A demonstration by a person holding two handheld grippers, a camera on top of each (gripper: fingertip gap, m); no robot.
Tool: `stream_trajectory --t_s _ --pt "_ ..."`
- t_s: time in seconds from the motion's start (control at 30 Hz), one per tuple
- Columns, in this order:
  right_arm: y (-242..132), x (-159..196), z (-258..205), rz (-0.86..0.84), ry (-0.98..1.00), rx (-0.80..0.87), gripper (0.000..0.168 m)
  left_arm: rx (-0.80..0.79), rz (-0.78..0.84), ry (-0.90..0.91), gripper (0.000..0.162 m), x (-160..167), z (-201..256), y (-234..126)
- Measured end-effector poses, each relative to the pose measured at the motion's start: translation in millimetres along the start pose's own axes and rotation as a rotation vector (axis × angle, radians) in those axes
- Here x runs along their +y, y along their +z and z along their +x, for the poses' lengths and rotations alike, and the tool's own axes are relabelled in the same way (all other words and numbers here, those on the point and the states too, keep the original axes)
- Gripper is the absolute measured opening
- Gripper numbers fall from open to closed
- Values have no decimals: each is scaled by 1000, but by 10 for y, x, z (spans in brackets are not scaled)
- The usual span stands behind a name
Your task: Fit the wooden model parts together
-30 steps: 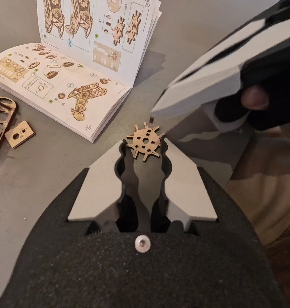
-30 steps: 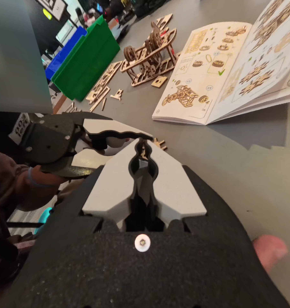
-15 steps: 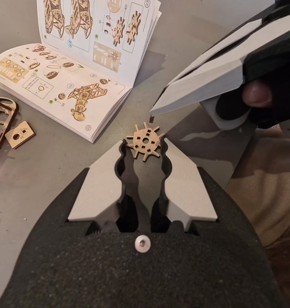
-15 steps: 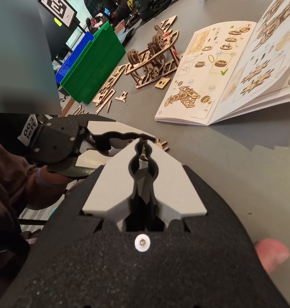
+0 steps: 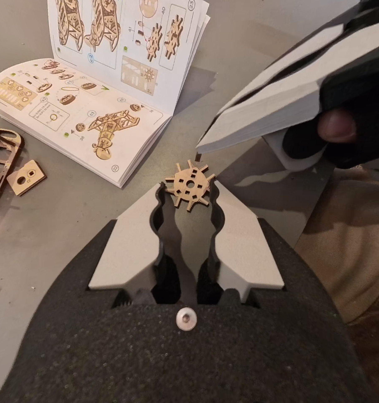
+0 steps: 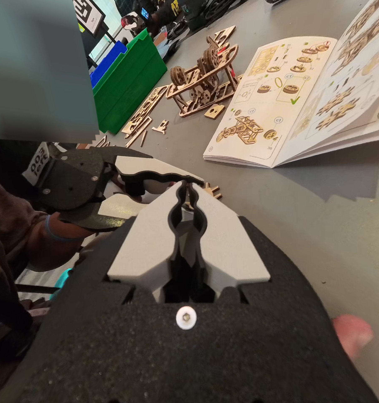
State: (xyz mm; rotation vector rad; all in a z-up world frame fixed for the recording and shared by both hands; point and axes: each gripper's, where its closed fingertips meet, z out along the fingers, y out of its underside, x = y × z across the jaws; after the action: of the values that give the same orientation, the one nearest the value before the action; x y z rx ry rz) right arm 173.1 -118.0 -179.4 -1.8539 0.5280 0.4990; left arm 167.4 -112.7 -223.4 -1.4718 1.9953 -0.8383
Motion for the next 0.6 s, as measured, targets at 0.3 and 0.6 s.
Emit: stream_trajectory --t_s 0.3,0.6 --pt "76 110 32 -186 -332 3 1 1 0 -1 39 -1 2 1" --pt "141 220 188 -340 -419 10 1 5 0 -5 39 1 3 1"
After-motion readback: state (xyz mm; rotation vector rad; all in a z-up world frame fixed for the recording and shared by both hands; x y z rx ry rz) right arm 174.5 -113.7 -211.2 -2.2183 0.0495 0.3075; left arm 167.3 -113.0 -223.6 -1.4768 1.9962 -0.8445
